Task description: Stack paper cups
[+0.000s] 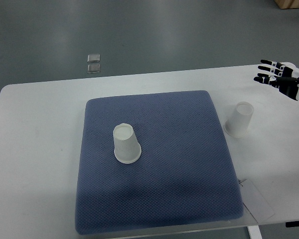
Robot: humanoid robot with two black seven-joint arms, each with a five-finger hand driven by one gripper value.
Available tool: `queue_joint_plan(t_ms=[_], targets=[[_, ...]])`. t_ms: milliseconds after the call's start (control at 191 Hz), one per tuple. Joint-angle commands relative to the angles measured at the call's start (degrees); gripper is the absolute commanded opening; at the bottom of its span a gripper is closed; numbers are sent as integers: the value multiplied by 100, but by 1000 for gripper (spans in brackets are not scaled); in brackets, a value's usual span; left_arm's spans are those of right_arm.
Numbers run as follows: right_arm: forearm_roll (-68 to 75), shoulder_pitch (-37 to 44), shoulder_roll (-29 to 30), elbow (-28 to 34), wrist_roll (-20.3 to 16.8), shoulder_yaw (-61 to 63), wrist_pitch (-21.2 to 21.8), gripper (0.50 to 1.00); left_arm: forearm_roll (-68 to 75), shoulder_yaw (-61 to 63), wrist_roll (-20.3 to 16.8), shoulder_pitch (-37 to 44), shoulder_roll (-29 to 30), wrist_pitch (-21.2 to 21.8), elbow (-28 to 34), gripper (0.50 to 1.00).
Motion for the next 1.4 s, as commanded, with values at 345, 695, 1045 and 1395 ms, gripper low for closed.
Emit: queue_joint_plan(t_ms=[345, 695, 1045, 1395], targets=[[0, 44, -8, -4, 9, 3, 63, 940, 0, -36, 5, -1, 0, 9, -9, 1000], [0, 61, -43, -12, 9, 214, 537, 940, 0, -45, 5, -1, 0, 9, -1, 1000], [9, 70, -78, -12, 0, 302, 661, 940, 0, -54, 5, -1, 0, 9, -1, 1000], [-9, 114, -105, -12, 9, 302, 1047, 940, 0, -54, 5, -1, 0, 9, -1, 1000]])
